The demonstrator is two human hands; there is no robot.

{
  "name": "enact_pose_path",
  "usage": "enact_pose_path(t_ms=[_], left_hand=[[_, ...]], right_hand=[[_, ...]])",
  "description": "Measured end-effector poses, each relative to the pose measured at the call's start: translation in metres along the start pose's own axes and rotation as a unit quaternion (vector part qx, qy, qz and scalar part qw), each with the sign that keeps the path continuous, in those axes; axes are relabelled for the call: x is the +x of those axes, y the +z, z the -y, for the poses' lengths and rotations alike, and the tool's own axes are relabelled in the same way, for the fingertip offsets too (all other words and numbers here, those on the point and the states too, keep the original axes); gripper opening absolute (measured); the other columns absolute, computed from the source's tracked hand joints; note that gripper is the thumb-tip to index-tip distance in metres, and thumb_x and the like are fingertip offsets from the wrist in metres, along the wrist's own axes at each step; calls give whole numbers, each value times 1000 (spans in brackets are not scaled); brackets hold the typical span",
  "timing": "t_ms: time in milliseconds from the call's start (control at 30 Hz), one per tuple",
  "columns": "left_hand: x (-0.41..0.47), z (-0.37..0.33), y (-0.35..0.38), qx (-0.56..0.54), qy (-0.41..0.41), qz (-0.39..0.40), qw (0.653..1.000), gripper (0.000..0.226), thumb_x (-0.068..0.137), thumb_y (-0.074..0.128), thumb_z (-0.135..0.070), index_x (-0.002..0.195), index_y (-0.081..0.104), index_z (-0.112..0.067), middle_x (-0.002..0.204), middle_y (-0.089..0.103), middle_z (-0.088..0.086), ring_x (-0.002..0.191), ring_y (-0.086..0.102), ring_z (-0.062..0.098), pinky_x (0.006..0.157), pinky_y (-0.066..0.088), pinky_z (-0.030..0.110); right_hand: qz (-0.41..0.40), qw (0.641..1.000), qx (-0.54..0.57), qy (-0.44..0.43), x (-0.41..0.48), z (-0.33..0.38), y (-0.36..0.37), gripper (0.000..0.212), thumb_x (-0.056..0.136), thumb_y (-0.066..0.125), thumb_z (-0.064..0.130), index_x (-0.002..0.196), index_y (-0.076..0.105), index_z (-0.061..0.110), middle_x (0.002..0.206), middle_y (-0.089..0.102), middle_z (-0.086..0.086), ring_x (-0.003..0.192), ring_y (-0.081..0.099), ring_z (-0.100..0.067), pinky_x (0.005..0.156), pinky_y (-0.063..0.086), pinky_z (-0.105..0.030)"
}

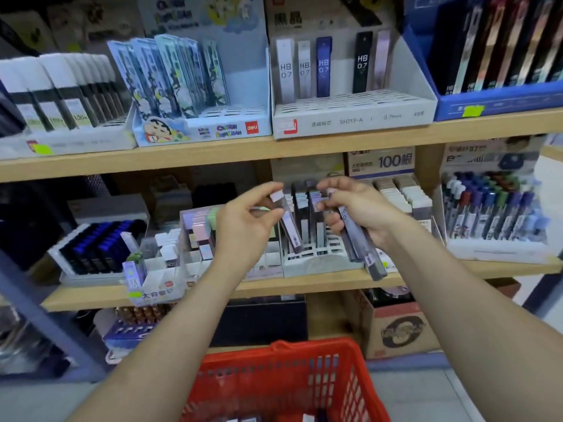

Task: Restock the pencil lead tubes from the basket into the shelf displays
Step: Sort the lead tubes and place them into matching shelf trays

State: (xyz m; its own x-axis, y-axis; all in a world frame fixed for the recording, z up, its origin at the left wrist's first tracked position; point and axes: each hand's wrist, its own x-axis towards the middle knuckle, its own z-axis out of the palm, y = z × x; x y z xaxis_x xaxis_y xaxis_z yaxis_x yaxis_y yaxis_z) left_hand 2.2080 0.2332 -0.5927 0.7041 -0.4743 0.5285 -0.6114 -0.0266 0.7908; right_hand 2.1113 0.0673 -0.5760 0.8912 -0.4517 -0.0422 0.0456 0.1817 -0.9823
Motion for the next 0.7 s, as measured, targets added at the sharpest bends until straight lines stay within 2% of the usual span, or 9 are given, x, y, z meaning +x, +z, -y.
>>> enact_pose_path(t_ms=[100,200,367,467,700], left_hand=[[-7,12,13,-13,-4,-28,1000,38,84,71,-3,114,68,-25,85,66,-17,73,63,-3,65,50,9],[-8,19,23,-17,1,-34,999,37,84,70,-1,116,69,-21,90,67,-16,78,64,-6,70,49,7],[-4,26,27,-5,7,-19,1000,39,85,69,-3,118,68,-23,98,71,-10,88,67,-1,80,52,13],[0,24,25,-18,1,-4,1000,39,86,67,-1,117,68,-24,98,70,-11,89,66,-2,80,52,13],[8,26,29,-42,-17,65,997,41,85,68,0,104,69,-37,95,72,-9,92,68,6,87,56,29]], right_hand=[[-20,999,27,8,3,-8,-6,37,97,37,-10,128,45,9,77,54,-15,43,46,-13,39,38,-22],[-36,996,75,5,7,-12,-13,36,97,40,-9,128,43,10,76,56,-14,45,49,-15,39,40,-23],[-17,992,126,21,9,-20,-20,18,98,44,-4,113,47,6,76,59,-13,50,57,-17,38,44,-22],[-16,990,135,24,6,-21,-22,11,99,45,-2,101,52,6,74,61,-13,50,61,-16,38,46,-21],[20,988,147,36,6,-20,-23,13,99,48,2,103,58,10,75,59,-10,52,57,-14,42,48,-22]])
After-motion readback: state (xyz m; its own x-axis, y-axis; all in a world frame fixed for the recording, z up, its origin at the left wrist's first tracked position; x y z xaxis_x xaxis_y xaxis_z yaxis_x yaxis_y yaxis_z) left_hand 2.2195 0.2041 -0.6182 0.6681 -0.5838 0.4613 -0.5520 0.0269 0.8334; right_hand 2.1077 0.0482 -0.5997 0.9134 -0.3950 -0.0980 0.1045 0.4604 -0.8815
